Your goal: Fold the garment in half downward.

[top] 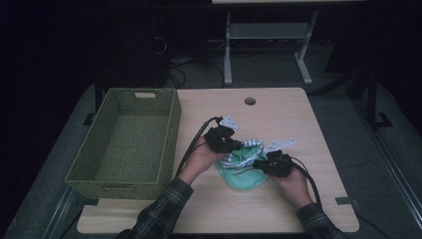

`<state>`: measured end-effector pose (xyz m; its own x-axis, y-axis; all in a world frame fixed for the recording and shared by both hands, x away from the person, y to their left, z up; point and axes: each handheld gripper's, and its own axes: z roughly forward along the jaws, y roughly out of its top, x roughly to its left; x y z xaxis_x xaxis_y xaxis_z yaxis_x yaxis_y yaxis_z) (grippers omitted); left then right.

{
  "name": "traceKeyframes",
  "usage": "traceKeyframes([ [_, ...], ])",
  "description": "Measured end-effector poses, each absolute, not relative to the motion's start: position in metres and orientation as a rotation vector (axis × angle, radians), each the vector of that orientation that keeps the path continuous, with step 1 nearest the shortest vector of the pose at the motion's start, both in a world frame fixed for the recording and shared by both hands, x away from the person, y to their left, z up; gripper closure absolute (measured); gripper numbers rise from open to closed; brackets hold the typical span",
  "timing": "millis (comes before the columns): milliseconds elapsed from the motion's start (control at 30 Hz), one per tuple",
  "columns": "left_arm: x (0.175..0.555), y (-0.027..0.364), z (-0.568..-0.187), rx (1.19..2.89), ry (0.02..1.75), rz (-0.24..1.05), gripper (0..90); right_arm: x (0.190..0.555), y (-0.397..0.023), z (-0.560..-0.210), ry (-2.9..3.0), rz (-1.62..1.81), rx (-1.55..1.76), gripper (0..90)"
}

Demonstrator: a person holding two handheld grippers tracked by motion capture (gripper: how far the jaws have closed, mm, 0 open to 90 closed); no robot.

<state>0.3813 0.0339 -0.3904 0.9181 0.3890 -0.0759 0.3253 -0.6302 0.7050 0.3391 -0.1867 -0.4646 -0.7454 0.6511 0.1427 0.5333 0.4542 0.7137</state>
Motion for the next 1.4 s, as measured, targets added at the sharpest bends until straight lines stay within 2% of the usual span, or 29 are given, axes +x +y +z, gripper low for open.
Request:
traceKeyframes([
  [700, 0.35, 0.004, -0.419, 2.376, 0.4, 0.052, 87.5, 0.313, -0.242, -0.462, 2.479, 1.088, 1.12, 89.7],
  [1167, 0.337, -0.013, -0.445, 2.432, 0.355, -0.014, 86.5, 0.316, -0.241, -0.465, 2.48, 1.028, 1.13, 89.6],
  [1267, 0.336, -0.013, -0.445, 2.416, 0.361, -0.024, 79.3, 0.316, -0.241, -0.463, 2.472, 1.035, 1.129, 89.4],
  [1300, 0.335, -0.01, -0.44, 2.388, 0.362, -0.024, 71.5, 0.317, -0.243, -0.461, 2.458, 1.052, 1.118, 88.3],
  [1367, 0.335, -0.008, -0.436, 2.379, 0.365, -0.018, 63.7, 0.317, -0.244, -0.456, 2.45, 1.063, 1.117, 87.7],
  [1400, 0.334, -0.005, -0.432, 2.367, 0.359, -0.016, 63.7, 0.317, -0.244, -0.456, 2.45, 1.063, 1.117, 87.7],
])
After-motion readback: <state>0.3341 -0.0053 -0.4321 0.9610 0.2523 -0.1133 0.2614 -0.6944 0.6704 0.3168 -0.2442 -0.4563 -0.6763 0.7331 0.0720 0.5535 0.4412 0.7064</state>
